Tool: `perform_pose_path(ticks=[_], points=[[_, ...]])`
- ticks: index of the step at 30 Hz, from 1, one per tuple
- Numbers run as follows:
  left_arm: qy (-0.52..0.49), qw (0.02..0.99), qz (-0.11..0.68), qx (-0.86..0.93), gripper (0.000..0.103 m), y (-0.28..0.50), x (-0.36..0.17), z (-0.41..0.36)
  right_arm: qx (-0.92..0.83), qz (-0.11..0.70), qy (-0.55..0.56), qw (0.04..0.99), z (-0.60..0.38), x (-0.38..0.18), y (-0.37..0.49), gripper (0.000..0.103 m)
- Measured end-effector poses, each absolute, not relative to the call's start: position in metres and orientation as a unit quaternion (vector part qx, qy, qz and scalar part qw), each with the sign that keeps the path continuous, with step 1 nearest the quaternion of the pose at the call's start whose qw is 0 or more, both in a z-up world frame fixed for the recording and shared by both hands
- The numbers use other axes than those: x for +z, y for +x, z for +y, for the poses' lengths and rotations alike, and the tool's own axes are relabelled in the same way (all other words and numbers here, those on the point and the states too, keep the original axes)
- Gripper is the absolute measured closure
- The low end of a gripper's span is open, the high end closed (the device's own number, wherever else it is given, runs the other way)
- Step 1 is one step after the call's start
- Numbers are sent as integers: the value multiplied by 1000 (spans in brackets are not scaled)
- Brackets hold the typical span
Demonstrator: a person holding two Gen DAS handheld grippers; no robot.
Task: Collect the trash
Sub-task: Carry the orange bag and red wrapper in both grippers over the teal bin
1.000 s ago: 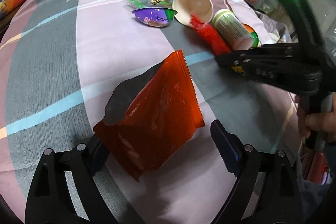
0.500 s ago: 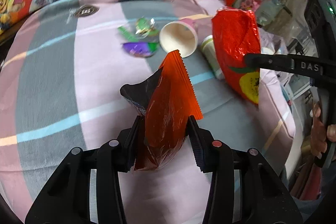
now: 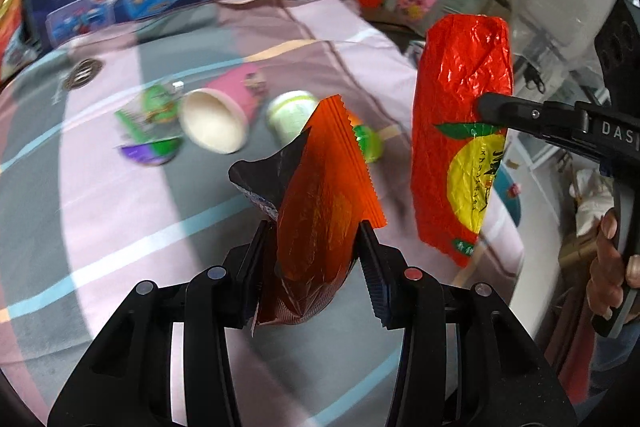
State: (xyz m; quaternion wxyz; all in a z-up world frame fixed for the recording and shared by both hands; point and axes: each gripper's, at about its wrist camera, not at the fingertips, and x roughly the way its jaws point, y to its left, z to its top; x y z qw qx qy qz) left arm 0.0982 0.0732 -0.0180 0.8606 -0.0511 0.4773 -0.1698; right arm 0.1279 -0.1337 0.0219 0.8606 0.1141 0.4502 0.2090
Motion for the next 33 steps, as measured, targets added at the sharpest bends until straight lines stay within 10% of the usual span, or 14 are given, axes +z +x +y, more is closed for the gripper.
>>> perform_pose_path(ticks=[33], points=[[88, 765, 524, -364, 58, 146, -42, -254, -69, 436, 236, 866, -474, -59, 104, 99]])
